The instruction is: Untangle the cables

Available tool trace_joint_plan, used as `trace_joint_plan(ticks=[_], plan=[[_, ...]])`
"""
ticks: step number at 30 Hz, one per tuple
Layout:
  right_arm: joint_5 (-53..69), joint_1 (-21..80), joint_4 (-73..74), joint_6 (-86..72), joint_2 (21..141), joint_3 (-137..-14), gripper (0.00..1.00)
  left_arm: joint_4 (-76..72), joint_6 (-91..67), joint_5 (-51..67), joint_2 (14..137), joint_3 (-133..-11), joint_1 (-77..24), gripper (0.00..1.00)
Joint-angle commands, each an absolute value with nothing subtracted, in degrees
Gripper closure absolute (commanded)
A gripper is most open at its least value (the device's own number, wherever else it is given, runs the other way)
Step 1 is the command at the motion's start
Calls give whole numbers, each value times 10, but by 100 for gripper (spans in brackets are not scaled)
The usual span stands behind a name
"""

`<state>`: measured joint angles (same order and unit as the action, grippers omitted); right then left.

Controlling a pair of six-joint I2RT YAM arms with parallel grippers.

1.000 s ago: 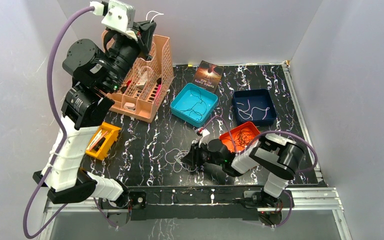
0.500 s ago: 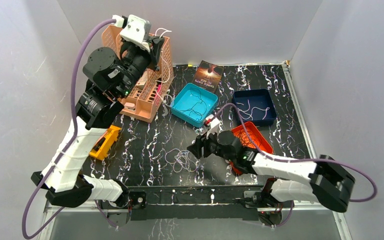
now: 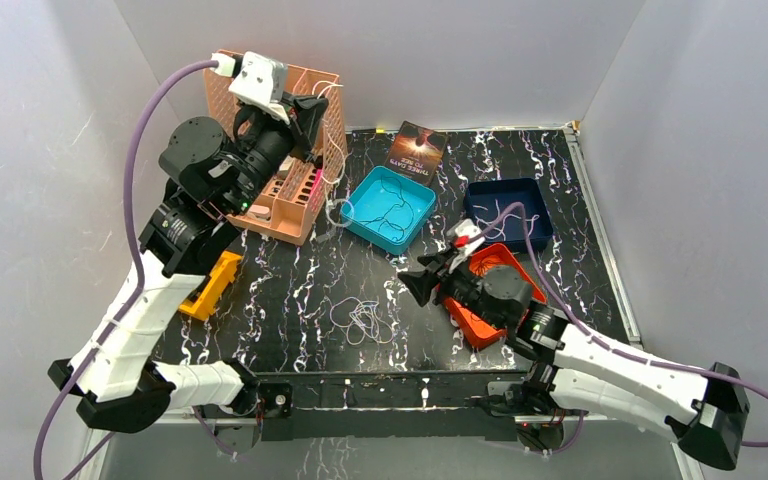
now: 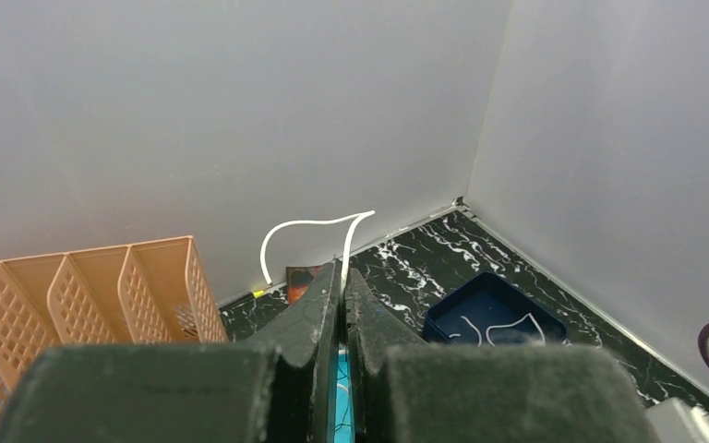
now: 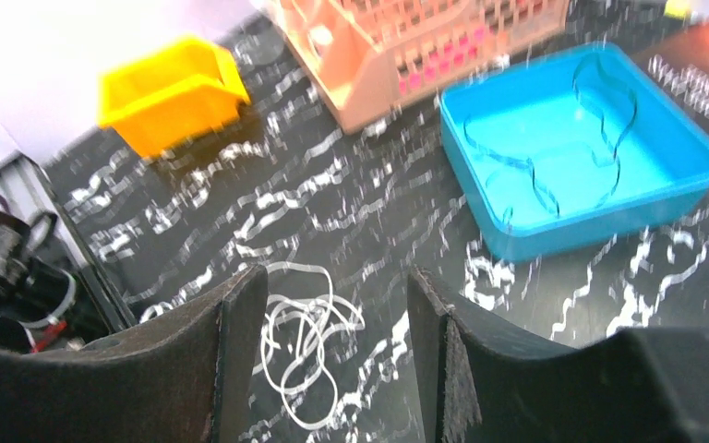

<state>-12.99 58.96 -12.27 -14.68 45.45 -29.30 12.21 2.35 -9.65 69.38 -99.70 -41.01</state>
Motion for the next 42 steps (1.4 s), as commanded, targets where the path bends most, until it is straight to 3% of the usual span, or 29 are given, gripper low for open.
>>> trace_joint_plan(ticks=[1, 13, 20, 42], plan=[[-107, 592, -259, -90, 417, -300, 35, 117, 1, -66, 674, -990, -412, 100], [28, 592, -427, 66, 444, -334, 36, 129, -20, 112, 661, -968, -412, 100], [80, 592, -450, 118, 472, -348, 35, 131, -28, 222, 664, -967, -412, 100], [2, 592, -537, 232, 581, -372, 35, 109, -65, 372, 673, -983, -412, 100]])
